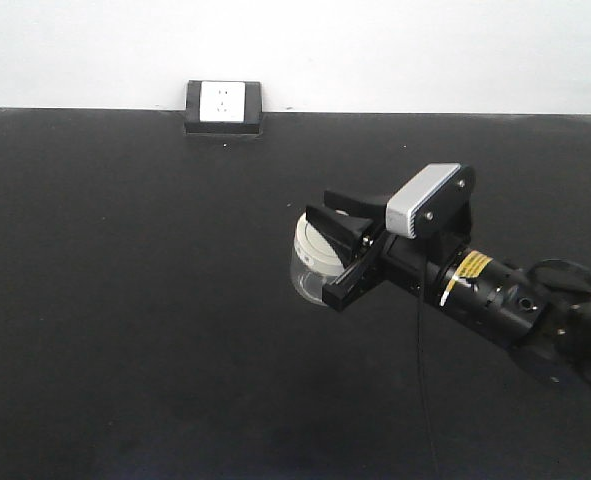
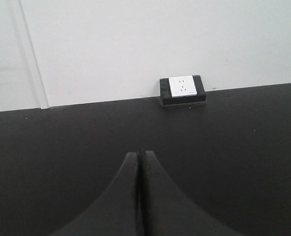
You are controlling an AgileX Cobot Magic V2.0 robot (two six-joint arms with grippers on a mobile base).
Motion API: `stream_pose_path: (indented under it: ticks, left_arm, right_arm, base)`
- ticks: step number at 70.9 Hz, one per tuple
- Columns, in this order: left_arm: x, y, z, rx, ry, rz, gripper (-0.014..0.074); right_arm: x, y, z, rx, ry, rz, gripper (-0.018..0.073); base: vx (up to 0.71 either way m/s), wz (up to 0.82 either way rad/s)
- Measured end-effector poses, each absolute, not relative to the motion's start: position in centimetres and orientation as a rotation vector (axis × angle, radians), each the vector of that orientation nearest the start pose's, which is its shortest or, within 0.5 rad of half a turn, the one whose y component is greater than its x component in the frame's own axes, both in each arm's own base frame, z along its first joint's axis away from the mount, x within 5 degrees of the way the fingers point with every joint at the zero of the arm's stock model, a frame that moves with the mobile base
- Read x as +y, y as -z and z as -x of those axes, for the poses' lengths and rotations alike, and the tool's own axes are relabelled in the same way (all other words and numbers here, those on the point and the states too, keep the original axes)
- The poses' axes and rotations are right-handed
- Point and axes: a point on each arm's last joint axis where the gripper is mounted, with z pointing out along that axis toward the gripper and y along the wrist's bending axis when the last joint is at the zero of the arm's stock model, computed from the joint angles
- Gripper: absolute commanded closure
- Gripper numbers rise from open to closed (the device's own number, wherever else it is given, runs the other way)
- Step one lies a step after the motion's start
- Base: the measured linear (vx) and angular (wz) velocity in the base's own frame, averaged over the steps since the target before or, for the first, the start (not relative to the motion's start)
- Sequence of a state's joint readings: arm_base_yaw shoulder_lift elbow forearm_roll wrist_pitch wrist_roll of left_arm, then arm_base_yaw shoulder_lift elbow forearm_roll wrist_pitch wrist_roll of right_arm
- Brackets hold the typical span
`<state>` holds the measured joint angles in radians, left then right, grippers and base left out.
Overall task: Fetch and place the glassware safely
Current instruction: 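Lower the jar with the right gripper onto the black bench top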
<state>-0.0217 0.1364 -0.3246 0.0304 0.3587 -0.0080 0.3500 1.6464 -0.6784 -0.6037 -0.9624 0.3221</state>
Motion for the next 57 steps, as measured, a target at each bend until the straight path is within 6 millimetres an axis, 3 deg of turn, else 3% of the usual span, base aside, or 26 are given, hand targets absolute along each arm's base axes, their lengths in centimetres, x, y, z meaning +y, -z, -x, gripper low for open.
stream_pose_path:
  ticks: [31,57]
  left_arm:
    - [0.0,-28.1,-5.1,1.654,-0.008,-0.027,0.0603]
    - [0.0,-28.1,-5.1,1.654,-0.008,-0.027,0.0603]
  right_arm:
    - [15.0,-13.0,-30.3,1.573,-0.59,0.76,0.056]
    - [15.0,-12.6,-30.7,1.556,-0.596,0.724,0.0554]
  base:
    - [0.0,0.0]
    - [0.0,0.0]
